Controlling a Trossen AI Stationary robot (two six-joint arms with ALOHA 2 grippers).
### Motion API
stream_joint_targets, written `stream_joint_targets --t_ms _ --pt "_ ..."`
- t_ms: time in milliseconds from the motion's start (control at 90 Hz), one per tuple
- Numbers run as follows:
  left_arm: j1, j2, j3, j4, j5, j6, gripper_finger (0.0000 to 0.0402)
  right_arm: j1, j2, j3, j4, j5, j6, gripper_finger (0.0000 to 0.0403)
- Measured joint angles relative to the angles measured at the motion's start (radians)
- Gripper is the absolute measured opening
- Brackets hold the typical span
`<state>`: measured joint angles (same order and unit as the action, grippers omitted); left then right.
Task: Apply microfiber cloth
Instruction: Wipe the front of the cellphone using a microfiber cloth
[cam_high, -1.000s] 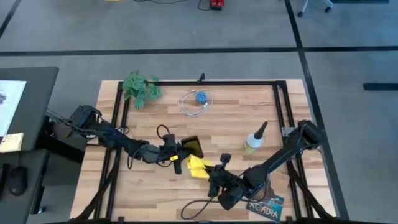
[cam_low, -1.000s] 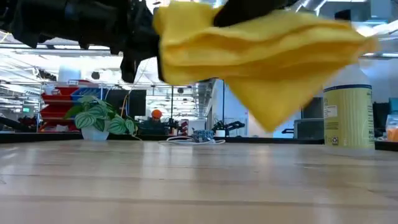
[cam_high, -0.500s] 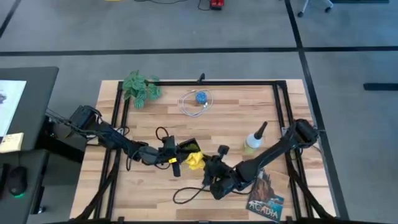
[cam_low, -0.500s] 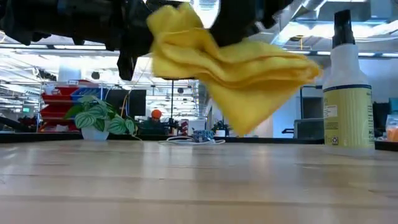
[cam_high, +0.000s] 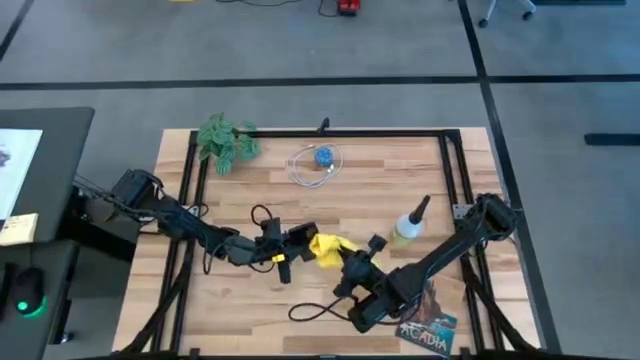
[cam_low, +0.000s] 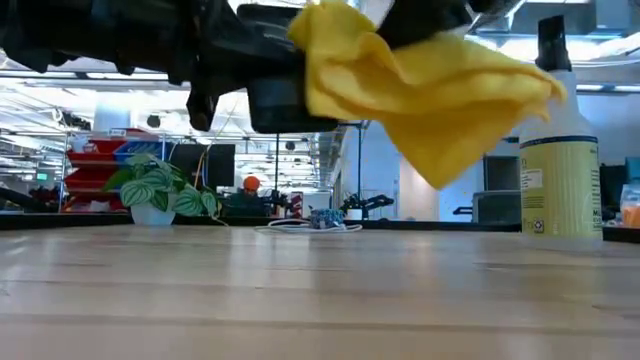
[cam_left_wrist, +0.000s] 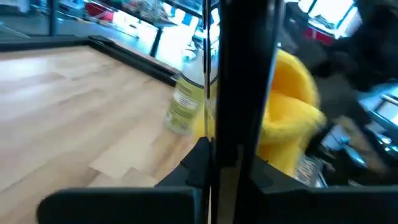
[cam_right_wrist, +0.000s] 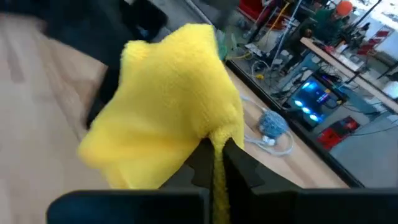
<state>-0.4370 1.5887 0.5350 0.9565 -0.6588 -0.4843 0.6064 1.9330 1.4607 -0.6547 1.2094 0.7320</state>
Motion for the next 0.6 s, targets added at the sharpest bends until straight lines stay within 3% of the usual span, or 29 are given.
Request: stream_joint_targets --t_ms 300,467,600 --pt "0.0 0.0 0.0 0.056 -0.014 0.007 0.0015 -0.077 0.041 -0.03 0.387 -0.117 -0.333 0.0" --pt "-0.003 0.0 0.0 0.057 -0.011 0.01 0.0015 -0.096 0.074 -0.031 0.443 -0.206 -0.416 0.0" --pt "-0.004 0.0 -0.001 0.049 -0.016 0.014 0.0015 -0.096 0.078 -0.031 0.367 -0.192 -0.402 0.0"
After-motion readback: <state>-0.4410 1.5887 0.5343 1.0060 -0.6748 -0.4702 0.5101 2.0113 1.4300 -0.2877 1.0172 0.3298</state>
